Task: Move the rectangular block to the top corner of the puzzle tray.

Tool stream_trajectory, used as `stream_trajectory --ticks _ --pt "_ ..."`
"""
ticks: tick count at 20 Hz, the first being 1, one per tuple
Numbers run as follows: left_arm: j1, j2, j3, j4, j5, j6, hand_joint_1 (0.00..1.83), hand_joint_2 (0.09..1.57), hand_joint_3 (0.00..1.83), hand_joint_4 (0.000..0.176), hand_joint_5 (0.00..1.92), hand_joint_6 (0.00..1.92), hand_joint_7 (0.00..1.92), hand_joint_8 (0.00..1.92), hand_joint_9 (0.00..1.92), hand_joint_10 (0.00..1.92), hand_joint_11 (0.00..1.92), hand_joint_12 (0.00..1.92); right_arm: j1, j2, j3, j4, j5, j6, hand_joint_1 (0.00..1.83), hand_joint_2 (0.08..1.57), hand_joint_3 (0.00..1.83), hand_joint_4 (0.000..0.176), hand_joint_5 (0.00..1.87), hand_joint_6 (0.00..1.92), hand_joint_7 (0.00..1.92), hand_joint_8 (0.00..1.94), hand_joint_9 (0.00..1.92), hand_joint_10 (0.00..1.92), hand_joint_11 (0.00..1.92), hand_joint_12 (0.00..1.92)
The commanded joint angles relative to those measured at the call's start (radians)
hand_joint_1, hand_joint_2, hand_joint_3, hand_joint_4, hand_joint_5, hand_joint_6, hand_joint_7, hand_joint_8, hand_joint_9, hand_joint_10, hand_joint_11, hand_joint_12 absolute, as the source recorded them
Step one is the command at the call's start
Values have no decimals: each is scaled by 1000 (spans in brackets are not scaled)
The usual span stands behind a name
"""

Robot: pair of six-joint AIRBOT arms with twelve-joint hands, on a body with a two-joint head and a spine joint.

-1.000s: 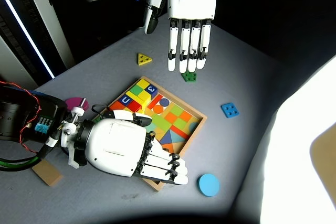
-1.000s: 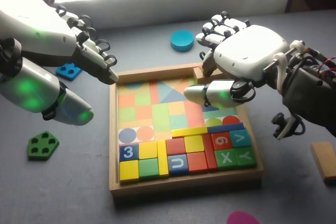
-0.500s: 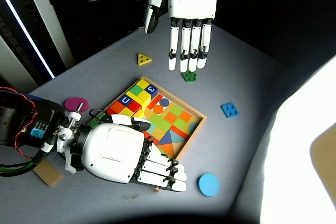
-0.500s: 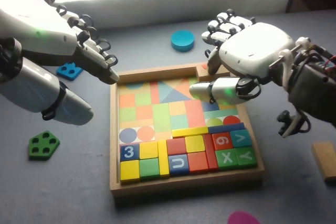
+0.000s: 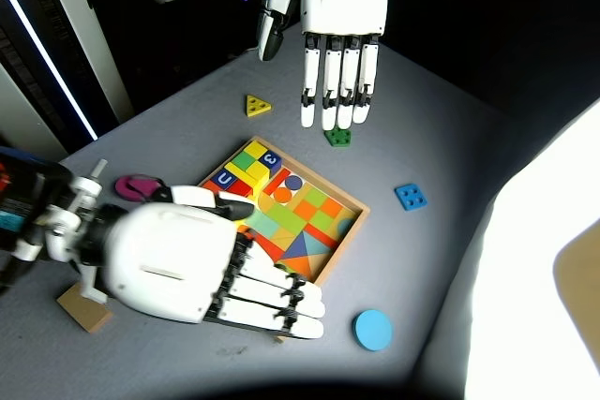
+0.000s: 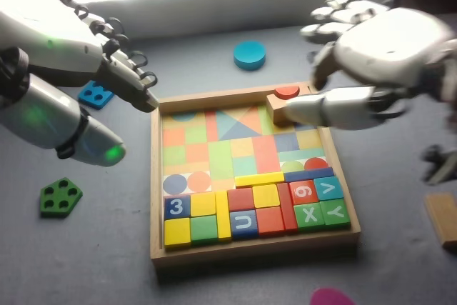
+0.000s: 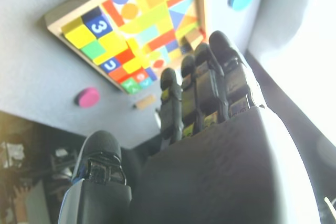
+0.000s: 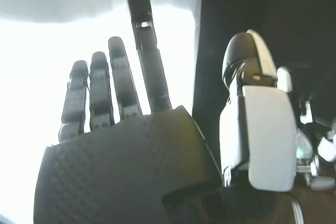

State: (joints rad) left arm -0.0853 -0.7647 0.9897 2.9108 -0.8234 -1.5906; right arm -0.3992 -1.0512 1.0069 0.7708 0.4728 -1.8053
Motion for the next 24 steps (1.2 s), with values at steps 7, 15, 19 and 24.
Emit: stream_trajectory --ticks 7,15,19,24 --pt "-10 5 20 25 77 0 10 1267 1 34 311 4 252 4 242 3 0 739 109 351 -215 -10 -23 -18 0 1125 0 0 834 256 233 11 81 27 0 0" --pt "-23 17 25 92 77 -13 7 1264 0 37 286 4 243 2 243 3 0 749 234 605 -404 310 -110 -385 0 1129 0 0 469 95 248 16 126 46 6 3" --pt "-23 22 20 95 76 -7 37 1264 0 35 306 6 296 10 270 6 0 793 242 604 -405 310 -135 -381 0 1136 0 0 294 15 335 15 243 117 1 746" --pt "-25 20 28 93 76 -7 168 1237 0 18 488 12 665 21 663 62 170 1118 252 593 -405 310 -148 -360 0 1121 0 0 504 112 585 32 314 682 0 1528"
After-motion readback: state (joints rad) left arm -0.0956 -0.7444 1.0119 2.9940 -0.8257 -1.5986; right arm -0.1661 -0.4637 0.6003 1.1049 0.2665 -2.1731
